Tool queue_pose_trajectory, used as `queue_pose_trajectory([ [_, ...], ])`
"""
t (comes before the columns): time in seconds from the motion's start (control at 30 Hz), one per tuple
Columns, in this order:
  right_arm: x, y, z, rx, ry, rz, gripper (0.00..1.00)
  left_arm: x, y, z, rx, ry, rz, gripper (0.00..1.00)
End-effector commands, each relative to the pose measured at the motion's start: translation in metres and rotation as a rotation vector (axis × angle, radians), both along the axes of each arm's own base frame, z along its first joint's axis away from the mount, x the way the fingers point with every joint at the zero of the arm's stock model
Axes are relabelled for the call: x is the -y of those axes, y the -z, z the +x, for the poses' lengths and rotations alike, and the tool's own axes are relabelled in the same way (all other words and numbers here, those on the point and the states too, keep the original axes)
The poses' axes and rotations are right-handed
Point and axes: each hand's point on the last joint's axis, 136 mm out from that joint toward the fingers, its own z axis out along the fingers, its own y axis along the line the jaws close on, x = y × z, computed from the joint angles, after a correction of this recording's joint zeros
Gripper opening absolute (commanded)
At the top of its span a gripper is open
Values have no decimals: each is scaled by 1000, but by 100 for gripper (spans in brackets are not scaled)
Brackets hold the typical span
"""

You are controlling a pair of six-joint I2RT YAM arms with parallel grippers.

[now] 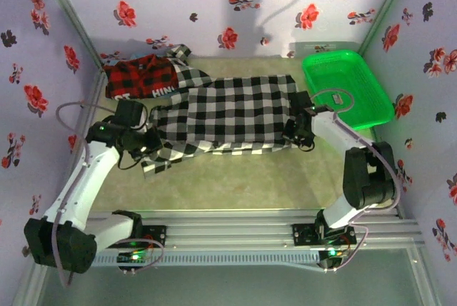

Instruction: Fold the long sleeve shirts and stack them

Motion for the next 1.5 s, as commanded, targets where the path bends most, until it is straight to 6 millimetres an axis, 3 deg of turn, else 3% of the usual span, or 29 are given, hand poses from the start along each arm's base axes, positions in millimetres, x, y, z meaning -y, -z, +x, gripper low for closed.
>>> queue_pose_trajectory([
  [0.0,5,0,9,-25,-39,-34,6,-2,-8,12,47,22,-3,0],
  [0.4,2,11,38,-72,-85,-50,10,-7,10,34,33,22,10,0],
  [0.7,5,17,50,-99,-97,-61,13,-10,17,46,25,12,8,0],
  [0.9,4,12,64,-57,-91,-44,33,-8,24,60,24,6,-2,1],
  [0.97,4,3,72,-22,-95,-45,43,-8,25,66,28,-2,-8,1],
  [1.07,3,-18,78,42,-103,-35,49,-9,27,78,33,-16,-20,1],
  [1.17,3,-36,71,91,-107,-25,59,-10,32,89,29,-31,-37,2],
  [1.27,3,-42,51,98,-113,0,65,-11,37,103,27,-44,-57,2],
  [1.47,2,-31,13,97,-104,55,70,-6,51,126,-11,-28,-76,5],
])
